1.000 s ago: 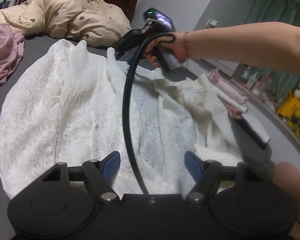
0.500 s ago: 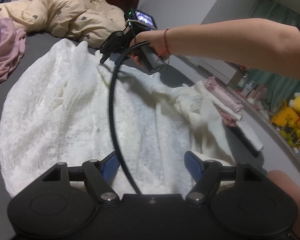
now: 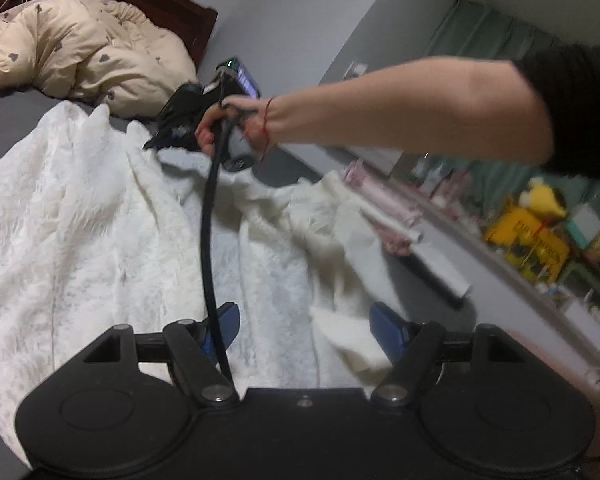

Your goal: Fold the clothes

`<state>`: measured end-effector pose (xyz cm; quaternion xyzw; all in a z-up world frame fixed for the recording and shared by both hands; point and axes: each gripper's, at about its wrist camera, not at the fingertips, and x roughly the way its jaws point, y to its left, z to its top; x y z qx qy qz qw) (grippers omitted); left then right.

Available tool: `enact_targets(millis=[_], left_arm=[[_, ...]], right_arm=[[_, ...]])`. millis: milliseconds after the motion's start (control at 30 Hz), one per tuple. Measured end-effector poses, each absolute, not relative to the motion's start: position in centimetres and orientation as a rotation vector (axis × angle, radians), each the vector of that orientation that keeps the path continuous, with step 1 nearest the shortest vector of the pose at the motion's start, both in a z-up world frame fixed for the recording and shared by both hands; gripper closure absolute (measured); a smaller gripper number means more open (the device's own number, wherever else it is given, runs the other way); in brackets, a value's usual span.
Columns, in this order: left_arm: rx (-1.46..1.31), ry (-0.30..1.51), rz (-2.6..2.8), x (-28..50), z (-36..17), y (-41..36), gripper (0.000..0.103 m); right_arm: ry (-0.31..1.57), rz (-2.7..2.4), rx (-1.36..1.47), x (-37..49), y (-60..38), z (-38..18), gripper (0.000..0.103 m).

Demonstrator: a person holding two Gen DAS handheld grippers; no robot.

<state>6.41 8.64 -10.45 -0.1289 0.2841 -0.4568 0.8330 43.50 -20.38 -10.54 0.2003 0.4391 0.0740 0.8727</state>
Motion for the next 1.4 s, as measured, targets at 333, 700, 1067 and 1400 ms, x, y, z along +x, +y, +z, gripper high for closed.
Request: enact_targets(millis=[333, 700, 1067, 1400], left_arm=[[-0.227, 0.630, -0.989, 6.0, -10.9, 7.8, 0.032], [-0.136, 0.687, -0.952, 6.1, -11.8, 6.8, 0.032], [-0.095, 0.670, -0.859, 6.2, -10.9, 8.0, 0.032], [0.064, 0.696, -0.829, 5.7, -11.6, 7.0, 0.031]], right_arm=[[0.865, -0.013, 0.373, 41.9, -24.2, -8.1, 0.099], [0.889, 0.025, 0.403, 40.5, -25.6, -7.6, 0.043], [1.094, 0.498, 0.486, 24.4, -23.8, -6.5, 0.042], [1.150, 0.629, 0.549, 15.6, -17.7, -12.2, 0.050]])
